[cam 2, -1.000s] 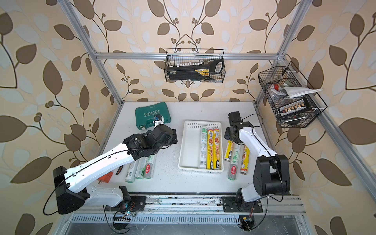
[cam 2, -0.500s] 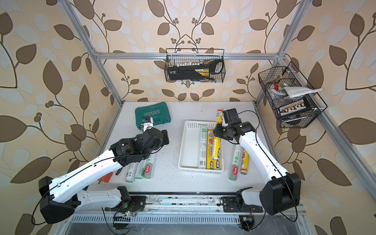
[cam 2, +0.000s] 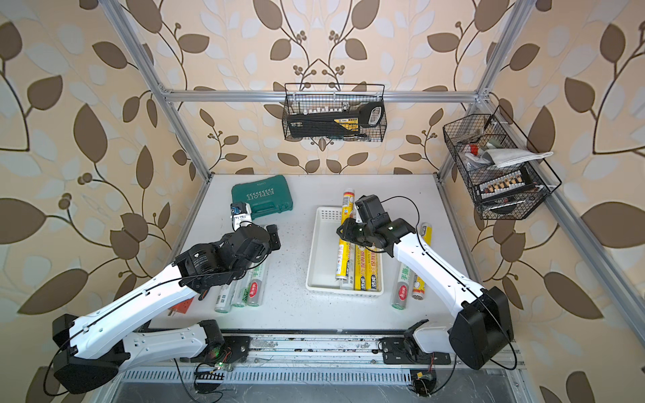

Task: Put the plastic wrap into the basket
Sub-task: Place the plastic wrap in the basket.

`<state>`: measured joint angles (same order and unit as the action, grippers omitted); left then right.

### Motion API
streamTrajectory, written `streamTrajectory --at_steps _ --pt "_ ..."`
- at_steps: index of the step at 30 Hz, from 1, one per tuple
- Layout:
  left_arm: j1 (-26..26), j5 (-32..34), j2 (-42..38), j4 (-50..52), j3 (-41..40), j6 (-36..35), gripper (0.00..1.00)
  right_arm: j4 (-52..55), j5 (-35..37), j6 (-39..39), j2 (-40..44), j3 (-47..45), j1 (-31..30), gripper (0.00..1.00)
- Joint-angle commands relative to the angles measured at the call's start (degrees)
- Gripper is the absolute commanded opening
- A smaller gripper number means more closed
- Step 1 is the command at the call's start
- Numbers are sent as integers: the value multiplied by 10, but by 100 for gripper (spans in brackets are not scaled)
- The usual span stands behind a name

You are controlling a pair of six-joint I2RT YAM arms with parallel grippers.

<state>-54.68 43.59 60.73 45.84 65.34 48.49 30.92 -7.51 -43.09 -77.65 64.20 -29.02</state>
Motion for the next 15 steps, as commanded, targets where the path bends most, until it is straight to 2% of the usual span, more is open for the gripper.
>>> streamTrajectory --at_steps 1,15 --pt "8 21 -13 4 -2 9 99 -45 39 -17 -16 -19 -20 39" --pt "8 21 -16 6 -12 13 99 -95 90 -35 -110 -59 -92 38"
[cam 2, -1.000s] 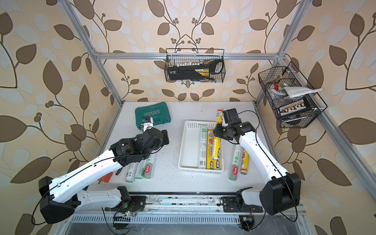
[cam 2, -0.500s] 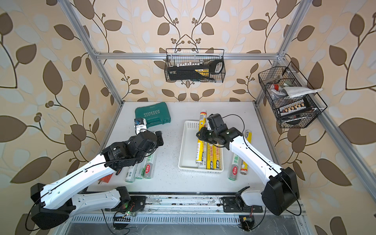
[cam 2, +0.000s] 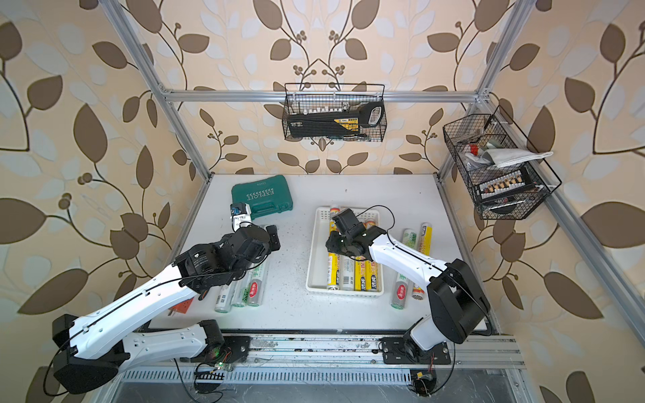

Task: Put the plastic wrap into the basket
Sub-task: Place the plastic wrap in the basket.

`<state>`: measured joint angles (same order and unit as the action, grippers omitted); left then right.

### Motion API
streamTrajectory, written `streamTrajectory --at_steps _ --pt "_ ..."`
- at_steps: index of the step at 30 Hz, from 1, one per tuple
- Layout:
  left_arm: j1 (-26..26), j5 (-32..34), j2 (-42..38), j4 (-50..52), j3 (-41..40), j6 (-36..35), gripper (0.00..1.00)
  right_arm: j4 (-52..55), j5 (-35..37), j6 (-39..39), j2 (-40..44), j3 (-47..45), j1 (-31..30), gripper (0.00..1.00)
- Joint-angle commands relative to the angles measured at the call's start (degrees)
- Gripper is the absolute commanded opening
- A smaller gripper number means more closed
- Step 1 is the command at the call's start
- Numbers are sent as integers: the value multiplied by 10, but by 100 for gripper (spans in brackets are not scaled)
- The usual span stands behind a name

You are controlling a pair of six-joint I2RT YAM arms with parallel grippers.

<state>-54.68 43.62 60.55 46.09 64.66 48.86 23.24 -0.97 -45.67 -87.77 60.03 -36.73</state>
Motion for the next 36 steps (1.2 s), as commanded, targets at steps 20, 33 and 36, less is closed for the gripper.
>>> streamTrajectory --at_steps 20,33,36 --pt "9 16 -12 0 -16 15 99 15 118 -13 -62 9 -36 38" --pt "10 11 -1 -5 -15 14 99 -3 190 -15 -95 30 -36 36" --pt "10 10 -1 -5 -14 14 99 -22 200 -14 -107 31 -36 36"
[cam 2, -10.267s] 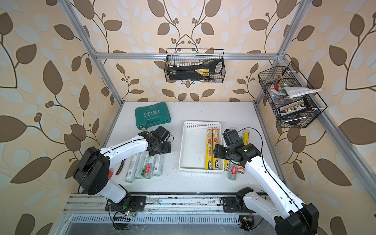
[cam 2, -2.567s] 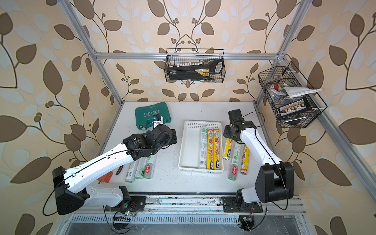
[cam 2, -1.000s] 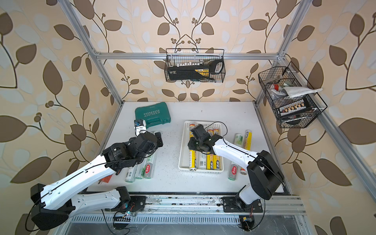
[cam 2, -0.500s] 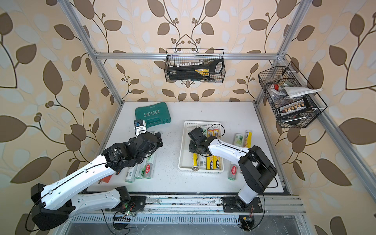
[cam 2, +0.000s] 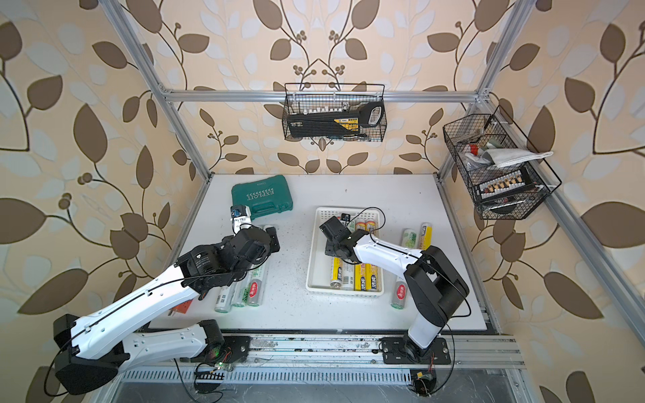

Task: Put the plastic wrap into the basket
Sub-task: Place the plastic wrap in the basket.

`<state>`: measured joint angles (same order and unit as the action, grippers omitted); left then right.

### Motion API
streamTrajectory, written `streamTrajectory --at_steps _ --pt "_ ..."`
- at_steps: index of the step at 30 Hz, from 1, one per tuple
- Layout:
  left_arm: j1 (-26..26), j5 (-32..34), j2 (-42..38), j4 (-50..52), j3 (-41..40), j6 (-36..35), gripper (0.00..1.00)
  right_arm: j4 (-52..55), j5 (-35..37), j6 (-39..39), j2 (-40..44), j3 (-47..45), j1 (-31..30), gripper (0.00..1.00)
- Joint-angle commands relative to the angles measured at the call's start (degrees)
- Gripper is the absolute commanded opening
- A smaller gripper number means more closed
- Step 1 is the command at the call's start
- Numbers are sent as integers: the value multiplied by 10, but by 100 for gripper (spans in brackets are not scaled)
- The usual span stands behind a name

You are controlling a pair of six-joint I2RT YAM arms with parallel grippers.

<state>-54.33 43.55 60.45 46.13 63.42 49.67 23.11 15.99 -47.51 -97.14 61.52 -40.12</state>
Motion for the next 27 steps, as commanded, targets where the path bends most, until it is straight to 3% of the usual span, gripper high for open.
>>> streamTrajectory --at_steps 1,15,27 --pt "6 11 0 -5 -3 6 99 -25 31 5 -17 16 -2 36" --pt "10 9 11 -11 -8 4 99 -76 56 20 -36 -22 -14 36" --pt "12 6 11 -12 -8 4 99 -51 94 15 -71 -8 -36 45"
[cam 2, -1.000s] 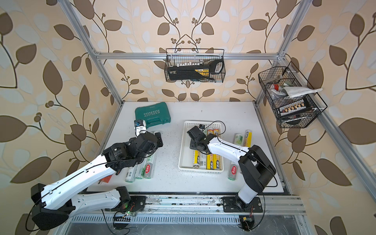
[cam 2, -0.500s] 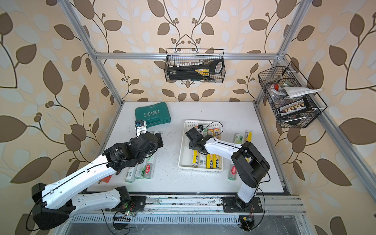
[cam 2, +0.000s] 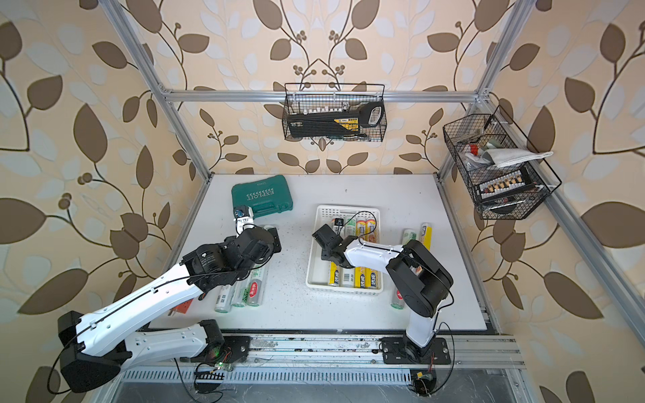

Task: Put the plastic wrap into the basket
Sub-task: Place the plastic wrap in the basket.

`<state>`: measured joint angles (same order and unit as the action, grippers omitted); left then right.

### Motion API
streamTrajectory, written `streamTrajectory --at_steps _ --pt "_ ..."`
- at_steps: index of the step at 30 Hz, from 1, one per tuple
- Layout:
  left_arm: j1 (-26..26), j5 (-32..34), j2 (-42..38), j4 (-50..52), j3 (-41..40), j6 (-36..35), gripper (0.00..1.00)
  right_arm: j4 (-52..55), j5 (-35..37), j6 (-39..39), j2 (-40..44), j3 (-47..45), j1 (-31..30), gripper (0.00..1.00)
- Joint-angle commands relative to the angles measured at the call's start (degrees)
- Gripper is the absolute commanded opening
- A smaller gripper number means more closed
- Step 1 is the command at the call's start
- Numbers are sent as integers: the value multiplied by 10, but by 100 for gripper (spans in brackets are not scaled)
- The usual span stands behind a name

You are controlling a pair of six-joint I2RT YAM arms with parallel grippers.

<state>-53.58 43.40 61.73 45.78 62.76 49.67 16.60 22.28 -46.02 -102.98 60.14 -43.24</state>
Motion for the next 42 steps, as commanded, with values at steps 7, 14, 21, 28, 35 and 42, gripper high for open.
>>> streamTrajectory --at_steps 7,14,21,28,35,42 --pt "9 11 -5 -4 -4 4 99 45 46 4 1 18 -9 53" --pt "21 12 -6 7 -5 1 99 67 48 19 69 16 -9 56" --pt "49 -2 -8 24 -8 -9 99 90 28 57 166 16 -10 57" --pt "113 -73 -8 22 -38 -30 99 123 -5 91 246 16 -10 57" --pt "171 -156 18 -7 -90 -41 99 140 -31 105 314 -16 -10 57" --pt "196 -201 75 -21 -104 -42 99 164 -41 116 364 -33 -10 58"
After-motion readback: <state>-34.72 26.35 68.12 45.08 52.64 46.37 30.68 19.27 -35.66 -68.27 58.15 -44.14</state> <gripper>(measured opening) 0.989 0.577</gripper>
